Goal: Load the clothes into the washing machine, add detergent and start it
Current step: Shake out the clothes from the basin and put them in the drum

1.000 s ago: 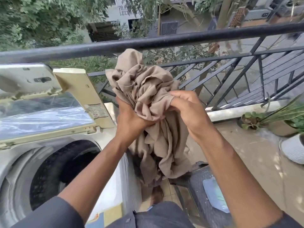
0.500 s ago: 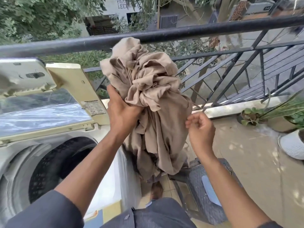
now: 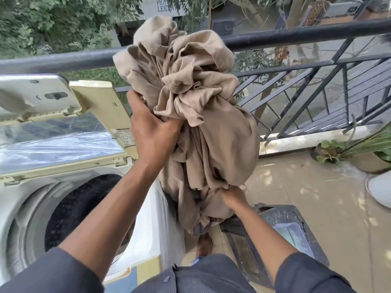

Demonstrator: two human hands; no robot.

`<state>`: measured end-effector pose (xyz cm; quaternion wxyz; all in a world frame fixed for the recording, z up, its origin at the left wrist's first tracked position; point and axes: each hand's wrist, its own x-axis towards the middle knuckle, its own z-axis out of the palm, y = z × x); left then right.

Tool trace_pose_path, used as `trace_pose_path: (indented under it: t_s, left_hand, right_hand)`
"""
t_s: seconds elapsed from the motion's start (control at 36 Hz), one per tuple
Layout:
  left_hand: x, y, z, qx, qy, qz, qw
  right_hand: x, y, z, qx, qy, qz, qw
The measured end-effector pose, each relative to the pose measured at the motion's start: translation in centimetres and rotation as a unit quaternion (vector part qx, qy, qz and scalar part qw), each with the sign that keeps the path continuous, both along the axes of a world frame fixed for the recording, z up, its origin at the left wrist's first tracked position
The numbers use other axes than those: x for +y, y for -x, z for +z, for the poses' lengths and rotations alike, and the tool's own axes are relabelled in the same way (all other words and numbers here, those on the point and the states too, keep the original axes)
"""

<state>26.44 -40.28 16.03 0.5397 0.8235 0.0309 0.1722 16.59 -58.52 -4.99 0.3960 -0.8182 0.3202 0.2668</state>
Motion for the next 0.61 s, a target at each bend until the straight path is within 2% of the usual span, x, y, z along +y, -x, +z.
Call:
trace_pose_path:
  t_s: [0.11,0.28,0.47,0.56,0.61]
  left_hand:
    - [0.2,0.1,-0.7,0.017,-0.013,0.014,1.0]
    - [0.1,0.5,-2.2,0.049,-0.029,0.02,0.998]
    - [-0.2,0.9,-3.9,0.099,-0.033,-0.014,0.994]
    - [-0.1,1.0,-4.7,0.106,-0.031,-0.04,0.993]
    - [-0.1,1.1,-5.0,0.104,-0.02,-0.051,0.993]
  right_hand:
    - [-3.6,-1.1,2.5,-0.096,-0.023,-0.146,0.984]
    - [-7.6,-3.3,10.0,-0.242,-0.11,-0.218,0.939]
    - [-6.2,-2.4,18.7,-0.394,-0.241,-0.124,0.878]
    - [-4.6,-2.1,20.6,-0.415,-0.311,-0.098,0.85]
    - [-3.3,-2.3,20.9,-0.405,-0.331,-0.071,0.849]
